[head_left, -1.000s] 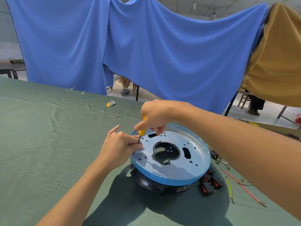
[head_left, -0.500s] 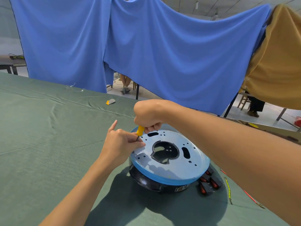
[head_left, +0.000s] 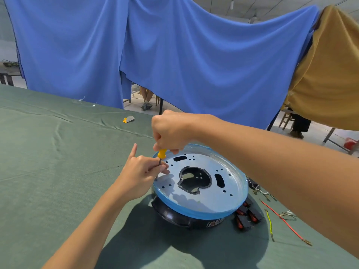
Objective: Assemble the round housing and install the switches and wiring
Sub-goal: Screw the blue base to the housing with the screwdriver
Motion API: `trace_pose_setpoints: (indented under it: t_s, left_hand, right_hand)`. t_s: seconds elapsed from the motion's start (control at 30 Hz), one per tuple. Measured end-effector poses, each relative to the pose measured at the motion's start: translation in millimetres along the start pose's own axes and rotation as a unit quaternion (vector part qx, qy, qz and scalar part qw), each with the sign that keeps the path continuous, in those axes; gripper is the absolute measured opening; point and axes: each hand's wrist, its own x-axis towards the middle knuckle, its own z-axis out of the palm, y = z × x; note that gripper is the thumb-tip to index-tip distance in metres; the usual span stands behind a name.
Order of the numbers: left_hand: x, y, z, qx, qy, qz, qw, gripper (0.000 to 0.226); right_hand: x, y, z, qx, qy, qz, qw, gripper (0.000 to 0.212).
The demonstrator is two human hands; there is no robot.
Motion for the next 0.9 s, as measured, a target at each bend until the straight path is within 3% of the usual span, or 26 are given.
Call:
trace_pose_setpoints:
  t_s: [0.17,0.37,0.5,0.63,0.7,0.8,0.9]
  left_hand:
    - [-5.9,-3.4,2.8,-0.068,-0.028,0.002,0.997,0.019]
    - [-5.9,2.5,10.0,-0.051,0.094,-0.032,0.994,0.005]
    - [-7.6,0.6,10.3,-0.02,0.084,-0.018,0.996,0.012]
    - [-7.6,0.5,7.9,-0.023,0.082,-0.001,0.996,0.016]
    - [-9.5,-1.4,6.9,-0.028,0.067,0.009,0.997,0.019]
    - [-12.7,-2.7,7.3,-0.041,0.063,0.015,0.997,0.019]
    - [-15.1,0.7,11.5,-0.03,0.116,0.014,0.993,0.009]
  right_hand:
    - [5.5,-1.3,6.6,0.115,-0.05,0.096,0.987,0.039]
    - [5.7,0.4,9.3,0.197,-0.066,0.146,0.967,0.034]
    - [0.1,2.1,1.8,0.129,-0.051,0.097,0.986,0.035]
    - [-4.1,6.0,-7.9,0.016,-0.022,0.006,1.0,0.018]
    - [-3.4,3.2,-6.6,-0.022,-0.013,-0.009,1.0,0.029]
    - [2.5,0.2,-0.3,0.045,-0.006,0.035,0.998,0.041]
    - [8.4,1.6,0.4,0.123,-0.048,0.123,0.984,0.037]
